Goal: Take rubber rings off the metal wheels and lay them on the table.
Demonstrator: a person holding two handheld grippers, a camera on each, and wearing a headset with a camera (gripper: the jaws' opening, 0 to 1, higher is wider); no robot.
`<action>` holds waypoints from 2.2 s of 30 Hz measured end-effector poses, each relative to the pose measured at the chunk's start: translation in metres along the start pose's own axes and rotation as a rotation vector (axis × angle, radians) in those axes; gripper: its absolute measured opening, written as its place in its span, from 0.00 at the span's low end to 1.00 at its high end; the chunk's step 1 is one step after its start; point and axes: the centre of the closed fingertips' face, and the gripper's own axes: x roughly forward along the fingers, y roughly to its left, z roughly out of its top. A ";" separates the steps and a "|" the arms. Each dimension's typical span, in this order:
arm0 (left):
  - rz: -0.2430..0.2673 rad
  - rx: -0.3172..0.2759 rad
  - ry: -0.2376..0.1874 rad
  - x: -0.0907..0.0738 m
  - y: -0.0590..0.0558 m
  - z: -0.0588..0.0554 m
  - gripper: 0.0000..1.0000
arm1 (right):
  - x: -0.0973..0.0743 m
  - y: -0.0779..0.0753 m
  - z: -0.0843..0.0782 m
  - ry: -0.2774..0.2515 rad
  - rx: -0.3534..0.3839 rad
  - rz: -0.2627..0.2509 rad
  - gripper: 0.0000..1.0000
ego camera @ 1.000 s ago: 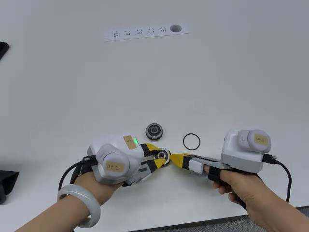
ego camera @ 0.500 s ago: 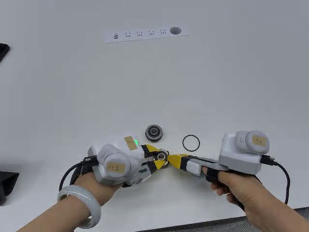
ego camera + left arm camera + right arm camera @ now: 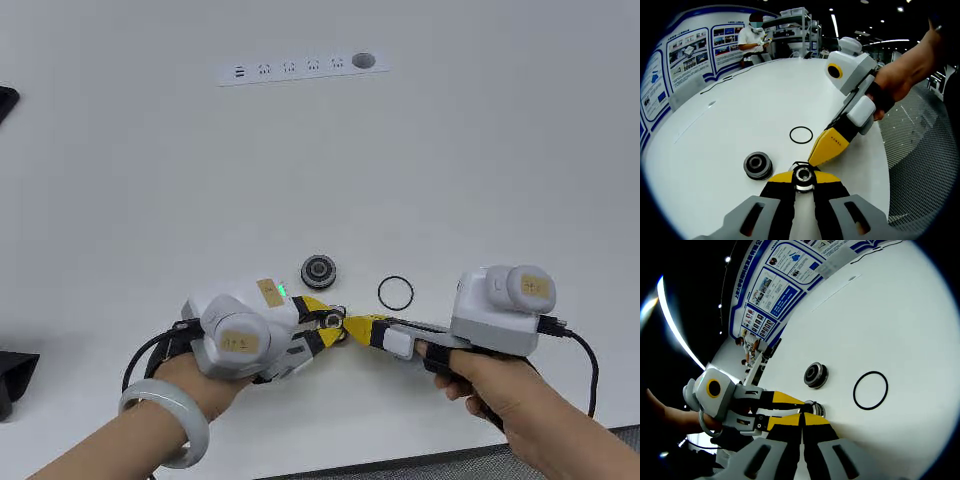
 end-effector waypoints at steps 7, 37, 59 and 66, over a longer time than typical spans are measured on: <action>0.000 0.000 0.000 0.000 0.000 0.000 0.13 | 0.000 0.005 -0.001 0.005 -0.001 0.017 0.02; 0.009 0.012 -0.038 -0.006 -0.001 0.006 0.23 | -0.003 0.000 -0.003 -0.005 0.022 -0.011 0.02; 0.066 -0.027 -0.033 -0.029 0.011 -0.020 0.46 | -0.008 0.018 0.000 -0.006 0.023 0.028 0.02; 0.099 -0.048 -0.032 -0.040 0.019 -0.030 0.53 | -0.015 0.022 0.002 -0.019 0.025 0.038 0.02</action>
